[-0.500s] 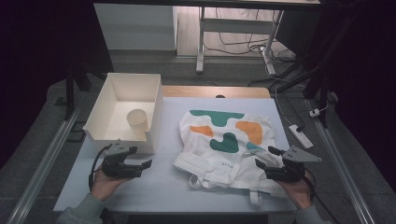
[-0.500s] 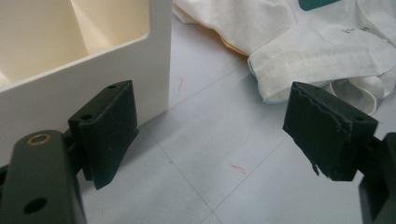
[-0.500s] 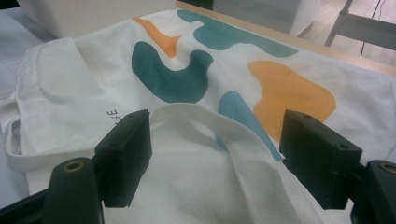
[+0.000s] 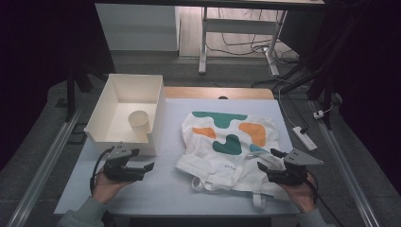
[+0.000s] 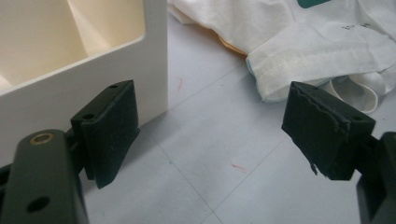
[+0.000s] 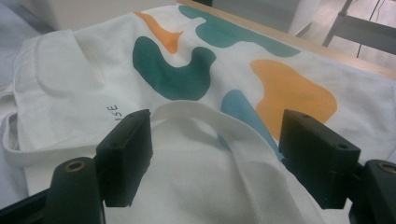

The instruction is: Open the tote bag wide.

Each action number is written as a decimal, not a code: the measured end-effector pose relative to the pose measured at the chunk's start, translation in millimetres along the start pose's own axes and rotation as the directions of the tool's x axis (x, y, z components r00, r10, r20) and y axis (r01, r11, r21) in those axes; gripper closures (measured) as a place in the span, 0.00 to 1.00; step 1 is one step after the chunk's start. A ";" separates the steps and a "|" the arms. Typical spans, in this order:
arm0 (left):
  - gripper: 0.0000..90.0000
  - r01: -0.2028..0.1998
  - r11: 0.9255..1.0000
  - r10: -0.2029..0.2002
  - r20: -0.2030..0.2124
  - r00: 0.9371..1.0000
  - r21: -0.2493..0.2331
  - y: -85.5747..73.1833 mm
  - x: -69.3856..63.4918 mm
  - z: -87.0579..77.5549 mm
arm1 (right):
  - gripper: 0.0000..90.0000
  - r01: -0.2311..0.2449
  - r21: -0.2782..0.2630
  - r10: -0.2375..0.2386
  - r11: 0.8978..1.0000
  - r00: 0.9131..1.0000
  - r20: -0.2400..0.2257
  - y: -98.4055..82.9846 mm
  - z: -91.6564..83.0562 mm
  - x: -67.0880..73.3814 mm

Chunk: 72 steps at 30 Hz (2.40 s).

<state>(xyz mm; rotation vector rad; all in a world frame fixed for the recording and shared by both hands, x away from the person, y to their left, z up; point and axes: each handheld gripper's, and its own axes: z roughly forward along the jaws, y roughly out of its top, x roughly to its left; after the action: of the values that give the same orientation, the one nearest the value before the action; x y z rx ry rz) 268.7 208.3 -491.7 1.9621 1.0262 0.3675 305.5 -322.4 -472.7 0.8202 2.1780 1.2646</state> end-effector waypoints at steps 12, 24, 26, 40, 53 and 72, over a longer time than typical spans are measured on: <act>0.22 -0.051 0.999 0.051 0.009 0.999 -0.012 3.0 -12.1 -1.0 | 0.29 0.010 -0.001 -0.010 1.000 1.000 0.002 1.1 0.3 2.2; 0.23 -0.124 0.992 0.124 0.055 0.991 -0.001 11.2 -31.1 7.4 | 0.29 0.021 -0.001 -0.021 1.000 1.000 -0.001 3.1 0.4 4.1; 0.23 -0.142 0.990 0.141 0.067 0.988 0.007 13.4 -35.9 11.5 | 0.29 0.015 -0.009 -0.015 1.000 1.000 -0.007 4.2 0.1 4.7; 0.24 -0.248 0.968 0.240 0.134 0.961 0.045 36.2 -61.3 44.7 | 0.30 0.049 -0.008 -0.050 0.999 0.998 -0.046 15.5 3.5 18.8; 0.24 -0.380 0.923 0.358 0.217 0.908 0.067 72.7 -97.3 80.3 | 0.31 0.131 0.031 -0.125 0.991 0.979 -0.163 32.4 14.8 52.5; 0.24 -0.353 0.930 0.321 0.251 0.913 0.097 73.7 -90.8 95.5 | 0.31 0.351 0.246 -0.249 0.904 0.897 -0.366 21.6 65.3 111.6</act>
<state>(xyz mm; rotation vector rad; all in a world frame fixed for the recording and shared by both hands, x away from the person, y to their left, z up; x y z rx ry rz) 307.4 63.2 -476.5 2.2549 0.5741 0.2497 276.4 -196.6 -495.4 0.3655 2.6905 0.9700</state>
